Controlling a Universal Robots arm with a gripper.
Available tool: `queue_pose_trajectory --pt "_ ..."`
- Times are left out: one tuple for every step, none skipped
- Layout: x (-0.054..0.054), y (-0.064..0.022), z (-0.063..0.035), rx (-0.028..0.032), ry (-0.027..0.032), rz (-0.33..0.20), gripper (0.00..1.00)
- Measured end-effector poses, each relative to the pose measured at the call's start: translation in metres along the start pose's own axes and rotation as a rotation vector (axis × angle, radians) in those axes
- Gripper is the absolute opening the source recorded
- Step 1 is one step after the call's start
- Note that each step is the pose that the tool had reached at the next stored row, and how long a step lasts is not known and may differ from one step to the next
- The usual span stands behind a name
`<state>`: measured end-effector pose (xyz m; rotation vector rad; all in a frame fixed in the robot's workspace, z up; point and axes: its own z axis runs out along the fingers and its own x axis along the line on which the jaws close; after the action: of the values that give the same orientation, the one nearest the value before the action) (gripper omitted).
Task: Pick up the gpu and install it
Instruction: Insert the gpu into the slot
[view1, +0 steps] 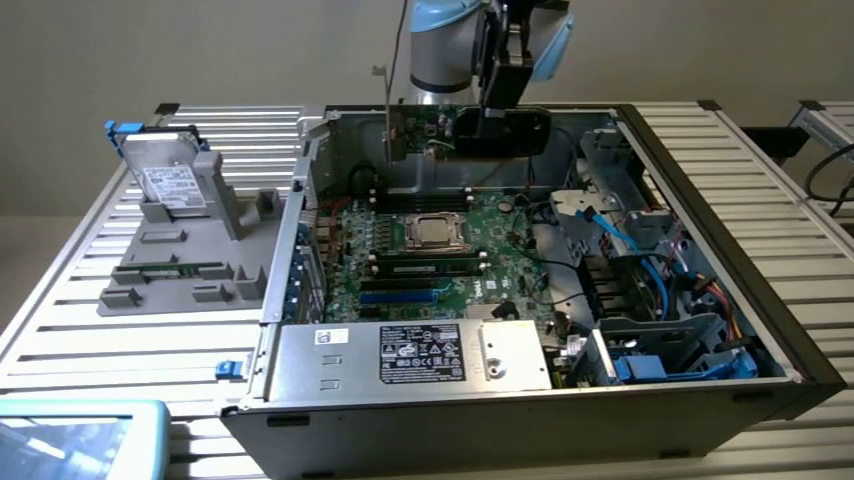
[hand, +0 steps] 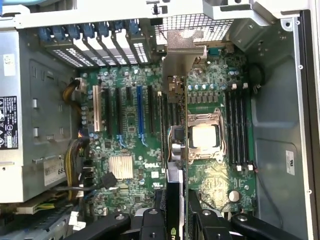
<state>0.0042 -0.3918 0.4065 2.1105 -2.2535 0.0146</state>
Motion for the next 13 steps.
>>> queue_pose_trajectory --pt "0.0000 0.0001 0.0000 0.0005 0.0061 -0.003 0.28" --pt "0.0000 0.0003 0.0000 0.0012 0.0156 -0.006 0.28" --pt "0.0001 0.0004 0.0000 0.0018 0.0223 -0.009 0.28" --pt "0.0001 0.0007 0.0000 0.0021 0.0238 -0.011 0.28" --pt "0.0001 0.0006 0.0001 0.0022 0.0238 -0.013 0.28" --pt "0.0001 0.0006 0.0001 0.0022 0.0238 -0.013 0.28" --pt "0.0001 0.0007 0.0001 0.0022 0.0239 -0.013 0.28" --pt "0.0001 0.0006 0.0001 0.0022 0.0240 -0.013 0.28" --pt "0.0001 0.0007 0.0001 0.0023 0.0239 -0.013 0.28" --pt "0.0001 0.0007 0.0001 0.0022 0.0239 -0.013 0.28" --pt "0.0001 0.0007 0.0001 0.0022 0.0241 -0.012 0.28" --pt "0.0001 0.0010 0.0004 0.0022 0.0239 -0.012 0.28" --pt "0.0001 0.0015 0.0007 0.0024 0.0238 -0.012 0.28"
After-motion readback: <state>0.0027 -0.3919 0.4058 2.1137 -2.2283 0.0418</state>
